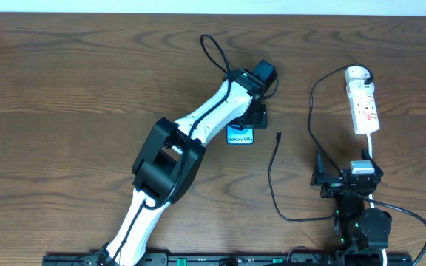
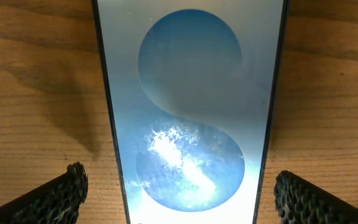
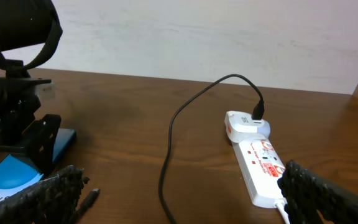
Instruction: Plug charger to phone and switch on socket
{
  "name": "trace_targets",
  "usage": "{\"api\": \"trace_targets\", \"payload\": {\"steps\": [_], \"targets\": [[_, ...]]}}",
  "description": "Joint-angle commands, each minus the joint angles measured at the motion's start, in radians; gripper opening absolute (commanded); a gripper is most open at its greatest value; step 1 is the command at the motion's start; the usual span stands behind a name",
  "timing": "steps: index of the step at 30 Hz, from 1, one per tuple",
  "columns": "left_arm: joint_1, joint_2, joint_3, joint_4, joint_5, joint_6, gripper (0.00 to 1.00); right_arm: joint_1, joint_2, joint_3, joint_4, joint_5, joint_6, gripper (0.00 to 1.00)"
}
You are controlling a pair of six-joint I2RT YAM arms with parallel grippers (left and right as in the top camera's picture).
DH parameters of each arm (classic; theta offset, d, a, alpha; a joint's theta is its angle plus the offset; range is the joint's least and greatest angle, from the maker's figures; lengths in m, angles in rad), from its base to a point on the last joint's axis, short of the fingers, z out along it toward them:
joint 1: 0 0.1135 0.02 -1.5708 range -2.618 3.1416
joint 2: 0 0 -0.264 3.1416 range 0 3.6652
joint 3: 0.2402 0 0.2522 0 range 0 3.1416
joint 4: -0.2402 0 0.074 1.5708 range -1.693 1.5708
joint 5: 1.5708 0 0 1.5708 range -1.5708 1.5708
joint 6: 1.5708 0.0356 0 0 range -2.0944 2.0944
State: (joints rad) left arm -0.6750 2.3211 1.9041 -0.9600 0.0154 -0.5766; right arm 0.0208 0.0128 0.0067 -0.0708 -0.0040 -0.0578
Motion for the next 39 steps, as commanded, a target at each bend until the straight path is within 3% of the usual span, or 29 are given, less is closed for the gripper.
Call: {"api": "trace_targets", "payload": {"steps": [1,39], "targets": [[0.004,0.014,-0.003,0.001,-0.024,-0.004,0.98,-0.002,-0.002,-0.001,-0.005,0.001,0.012,0.99],[0.004,0.060,-0.003,-0.009,-0.024,-0.004,0.98,-0.002,-0.002,-0.001,-0.005,0.001,0.012,0.99]]}}
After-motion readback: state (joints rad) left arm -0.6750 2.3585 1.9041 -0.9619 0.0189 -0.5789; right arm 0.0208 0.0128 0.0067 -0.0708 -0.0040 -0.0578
